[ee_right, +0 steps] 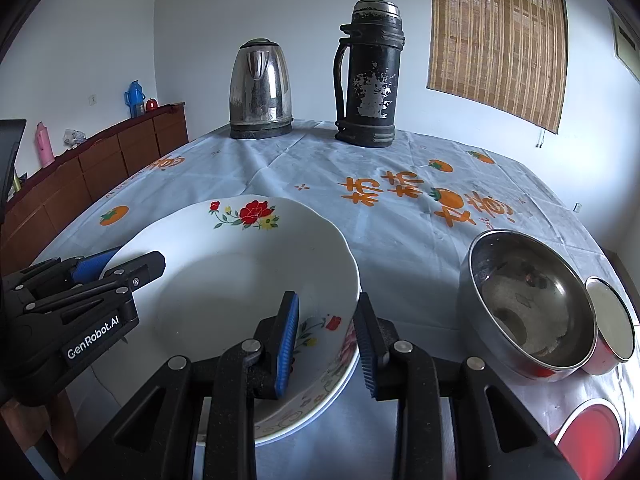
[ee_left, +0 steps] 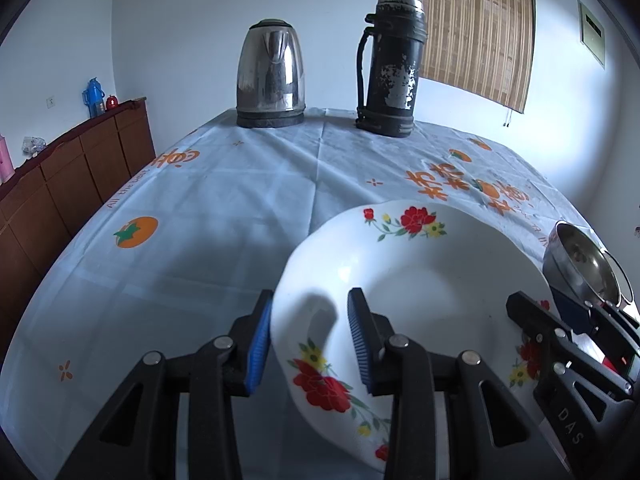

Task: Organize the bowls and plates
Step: 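Lower the red-flower plate onto the stacked plates with both tools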

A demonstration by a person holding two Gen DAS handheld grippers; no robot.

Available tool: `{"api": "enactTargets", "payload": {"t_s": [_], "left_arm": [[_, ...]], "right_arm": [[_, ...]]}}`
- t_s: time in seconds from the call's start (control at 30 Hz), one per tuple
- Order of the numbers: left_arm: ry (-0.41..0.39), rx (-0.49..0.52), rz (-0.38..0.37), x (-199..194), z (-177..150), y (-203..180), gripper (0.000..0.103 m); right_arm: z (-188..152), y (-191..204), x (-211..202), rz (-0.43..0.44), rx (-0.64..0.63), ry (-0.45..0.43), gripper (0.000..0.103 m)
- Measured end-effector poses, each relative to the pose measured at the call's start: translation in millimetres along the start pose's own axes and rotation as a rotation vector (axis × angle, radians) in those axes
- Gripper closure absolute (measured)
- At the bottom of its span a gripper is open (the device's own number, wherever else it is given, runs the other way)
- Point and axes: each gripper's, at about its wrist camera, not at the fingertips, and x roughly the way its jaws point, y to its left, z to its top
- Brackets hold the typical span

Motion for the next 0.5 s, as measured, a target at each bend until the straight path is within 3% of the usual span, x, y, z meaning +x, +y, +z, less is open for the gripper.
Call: {"api": "enactTargets", "payload": {"t_s": [0.27, 0.5], "left_arm": [[0.002, 0.002, -0.002, 0.6, -0.4, 0.5, 0.067], [-0.017, 0.019, -0.008, -1.3, -3.2, -1.0, 0.057]], "right_arm": [[0.4, 2.2, 0.2, 0.006, -0.009, 0.002, 0.066], [0.7, 2.3, 0.1, 0.013, -0.003, 0.002, 0.065]]}}
